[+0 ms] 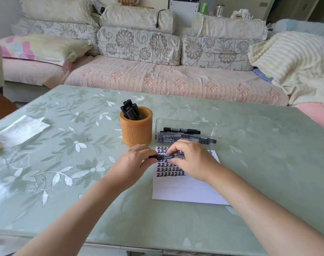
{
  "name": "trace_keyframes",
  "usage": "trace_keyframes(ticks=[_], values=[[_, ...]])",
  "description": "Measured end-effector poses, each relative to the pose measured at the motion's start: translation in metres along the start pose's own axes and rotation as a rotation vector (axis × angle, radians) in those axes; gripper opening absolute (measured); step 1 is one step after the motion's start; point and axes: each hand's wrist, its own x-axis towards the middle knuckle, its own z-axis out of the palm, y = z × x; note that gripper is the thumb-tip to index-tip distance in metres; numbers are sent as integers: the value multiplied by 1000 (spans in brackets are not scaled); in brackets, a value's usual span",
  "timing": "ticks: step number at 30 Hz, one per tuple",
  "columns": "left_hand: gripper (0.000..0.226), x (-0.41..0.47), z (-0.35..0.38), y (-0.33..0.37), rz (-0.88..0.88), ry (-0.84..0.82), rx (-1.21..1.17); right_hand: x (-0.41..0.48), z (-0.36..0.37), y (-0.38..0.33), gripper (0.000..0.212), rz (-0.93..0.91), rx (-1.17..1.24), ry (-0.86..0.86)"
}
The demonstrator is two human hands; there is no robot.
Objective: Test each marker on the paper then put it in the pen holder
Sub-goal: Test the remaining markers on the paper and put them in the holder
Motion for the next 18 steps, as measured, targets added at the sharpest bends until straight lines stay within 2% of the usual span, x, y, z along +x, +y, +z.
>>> trace_keyframes(ticks=[6,13,18], values=[[20,-2,-9,3,35,72,25,4,4,-10,20,-52,-83,10],[29,-1,-14,0,11,66,-9,11,4,-19,25,-52,-212,-190],[13,7,-16,-9,-77,110,-71,23,9,-24,31,-25,-118,-184]])
